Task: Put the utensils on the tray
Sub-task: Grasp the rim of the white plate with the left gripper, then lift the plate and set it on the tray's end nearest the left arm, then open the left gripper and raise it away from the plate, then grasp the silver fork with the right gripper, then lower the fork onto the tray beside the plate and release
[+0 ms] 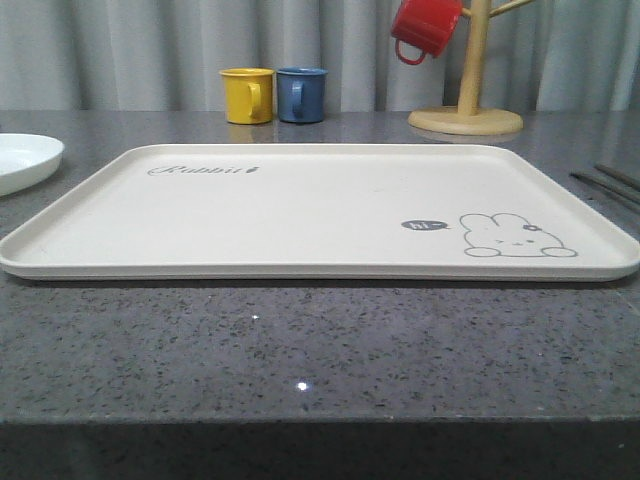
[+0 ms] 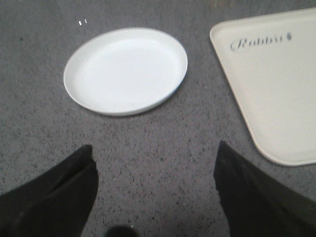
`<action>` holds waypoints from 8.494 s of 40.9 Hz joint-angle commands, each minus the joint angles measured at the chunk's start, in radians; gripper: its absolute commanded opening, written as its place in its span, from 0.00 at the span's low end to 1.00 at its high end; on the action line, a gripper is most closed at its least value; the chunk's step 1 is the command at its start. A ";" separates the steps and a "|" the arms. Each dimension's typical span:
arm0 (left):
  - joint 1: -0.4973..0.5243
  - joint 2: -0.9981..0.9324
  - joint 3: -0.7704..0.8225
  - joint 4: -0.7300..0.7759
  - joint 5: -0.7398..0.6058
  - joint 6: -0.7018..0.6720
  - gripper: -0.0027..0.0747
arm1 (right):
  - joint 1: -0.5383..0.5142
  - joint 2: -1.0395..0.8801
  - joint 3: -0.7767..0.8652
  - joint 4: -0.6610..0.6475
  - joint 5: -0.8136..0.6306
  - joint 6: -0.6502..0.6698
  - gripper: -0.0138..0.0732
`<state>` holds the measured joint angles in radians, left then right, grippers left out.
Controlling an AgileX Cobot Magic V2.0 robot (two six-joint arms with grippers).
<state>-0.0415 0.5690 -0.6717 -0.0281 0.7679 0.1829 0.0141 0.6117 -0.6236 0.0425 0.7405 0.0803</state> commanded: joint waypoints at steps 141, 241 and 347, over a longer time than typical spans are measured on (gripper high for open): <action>-0.158 1.155 -0.769 -0.488 0.218 0.385 0.47 | -0.007 0.008 -0.034 -0.013 -0.054 -0.006 0.72; -0.513 0.046 -0.148 -0.080 -0.101 0.095 0.50 | 0.037 0.483 -0.348 -0.015 0.185 -0.052 0.72; -0.513 0.046 -0.148 -0.080 -0.102 0.095 0.50 | 0.461 1.188 -0.925 0.050 0.287 0.538 0.26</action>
<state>-0.5509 0.6135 -0.7932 -0.0956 0.7429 0.2874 0.4768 1.8341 -1.5193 0.1028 1.0559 0.6123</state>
